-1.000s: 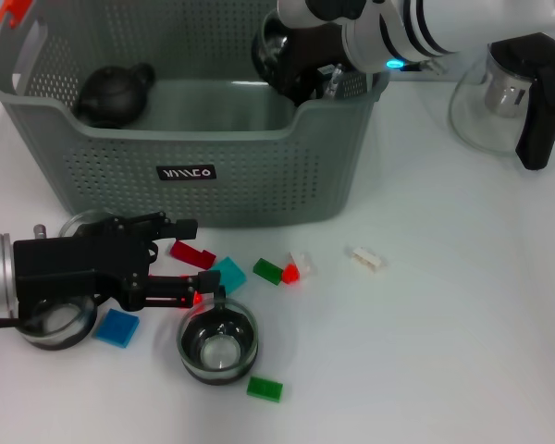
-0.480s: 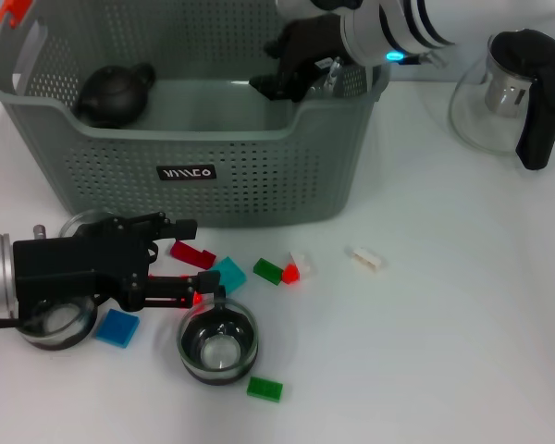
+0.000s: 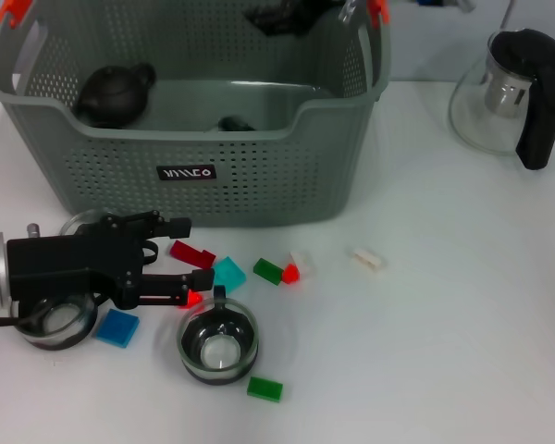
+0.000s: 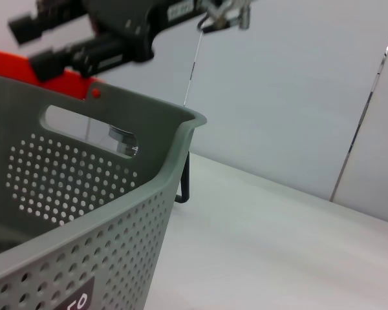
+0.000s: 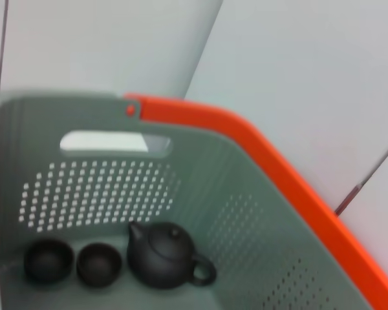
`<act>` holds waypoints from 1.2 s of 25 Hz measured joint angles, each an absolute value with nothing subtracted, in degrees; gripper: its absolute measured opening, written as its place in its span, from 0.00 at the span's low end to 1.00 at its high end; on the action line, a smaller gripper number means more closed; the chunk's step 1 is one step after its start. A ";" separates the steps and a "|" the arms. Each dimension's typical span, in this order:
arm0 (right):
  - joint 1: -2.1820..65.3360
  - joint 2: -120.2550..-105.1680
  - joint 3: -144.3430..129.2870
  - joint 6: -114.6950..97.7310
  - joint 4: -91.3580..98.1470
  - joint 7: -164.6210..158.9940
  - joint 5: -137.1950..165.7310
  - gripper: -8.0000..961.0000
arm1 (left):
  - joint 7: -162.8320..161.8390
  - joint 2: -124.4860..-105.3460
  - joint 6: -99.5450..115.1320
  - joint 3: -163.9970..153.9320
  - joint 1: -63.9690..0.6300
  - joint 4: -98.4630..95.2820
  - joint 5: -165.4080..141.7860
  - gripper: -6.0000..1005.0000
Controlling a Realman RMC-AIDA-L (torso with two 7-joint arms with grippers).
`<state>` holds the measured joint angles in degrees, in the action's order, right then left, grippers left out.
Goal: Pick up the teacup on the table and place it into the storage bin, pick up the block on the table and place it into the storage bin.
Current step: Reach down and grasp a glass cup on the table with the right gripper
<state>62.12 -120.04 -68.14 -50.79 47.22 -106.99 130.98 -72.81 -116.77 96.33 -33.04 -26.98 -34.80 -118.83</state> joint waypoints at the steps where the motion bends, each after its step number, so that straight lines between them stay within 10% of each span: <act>1: 61.20 -120.07 -68.17 -51.90 49.30 -107.78 130.94 0.56 | -72.80 -116.74 96.33 -32.97 -26.98 -34.80 -118.83 0.87; 9: 51.51 -120.37 -71.78 -61.00 68.16 -114.26 129.15 0.81 | -72.52 -116.41 96.35 -31.70 -26.51 -35.11 -119.16 0.87; 30: 38.06 -120.18 -75.68 -94.32 87.76 -118.96 120.86 0.83 | -71.69 -115.73 99.30 -31.58 -23.23 -38.78 -123.06 0.87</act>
<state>38.06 -120.18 -75.68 -94.32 87.76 -118.96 120.86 -71.69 -115.73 99.30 -31.58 -23.23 -38.78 -123.06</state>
